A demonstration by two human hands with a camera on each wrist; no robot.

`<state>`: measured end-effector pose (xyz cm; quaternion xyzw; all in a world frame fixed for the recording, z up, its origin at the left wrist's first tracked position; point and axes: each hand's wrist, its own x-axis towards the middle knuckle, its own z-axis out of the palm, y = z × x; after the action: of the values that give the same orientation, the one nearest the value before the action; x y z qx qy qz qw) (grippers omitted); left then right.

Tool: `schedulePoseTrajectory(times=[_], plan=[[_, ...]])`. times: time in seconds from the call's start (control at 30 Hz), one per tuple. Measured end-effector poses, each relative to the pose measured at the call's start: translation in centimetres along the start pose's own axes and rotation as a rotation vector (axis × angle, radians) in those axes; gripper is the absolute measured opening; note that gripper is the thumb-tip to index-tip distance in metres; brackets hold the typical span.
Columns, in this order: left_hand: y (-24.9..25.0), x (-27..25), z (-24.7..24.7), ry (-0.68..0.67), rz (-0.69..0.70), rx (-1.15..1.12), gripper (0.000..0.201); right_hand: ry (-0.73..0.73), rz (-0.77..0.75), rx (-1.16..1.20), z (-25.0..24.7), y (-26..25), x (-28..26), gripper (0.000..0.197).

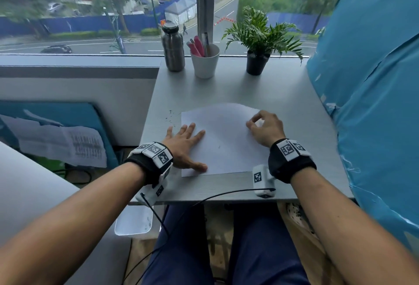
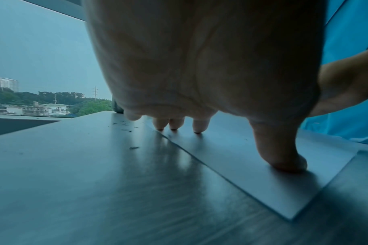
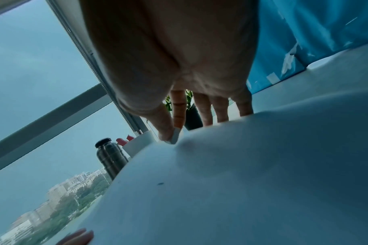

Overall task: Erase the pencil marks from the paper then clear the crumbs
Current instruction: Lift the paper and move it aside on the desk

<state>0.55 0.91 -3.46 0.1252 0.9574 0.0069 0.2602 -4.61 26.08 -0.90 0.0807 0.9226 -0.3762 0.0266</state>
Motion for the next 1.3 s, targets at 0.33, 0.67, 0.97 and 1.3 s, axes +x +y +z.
schedulePoseTrajectory(times=[0.33,0.67,0.97,1.3], plan=[[-0.2,-0.1,0.3,0.011,-0.023,-0.022,0.121,0.114,0.27,0.54,-2.1,2.1,1.9,0.015],[0.0,-1.0,-1.1,0.298,-0.129,-0.152,0.094,0.145,-0.102,0.398,-4.6,0.3,0.3,0.025],[-1.0,-2.2,-2.9,0.706,-0.17,-0.73,0.006,0.344,-0.55,0.376,-7.7,-4.3,-2.7,0.026],[-2.3,-2.4,-3.5,0.784,-0.196,-0.848,0.045,0.424,-0.587,0.53,-7.4,-5.4,-3.8,0.029]])
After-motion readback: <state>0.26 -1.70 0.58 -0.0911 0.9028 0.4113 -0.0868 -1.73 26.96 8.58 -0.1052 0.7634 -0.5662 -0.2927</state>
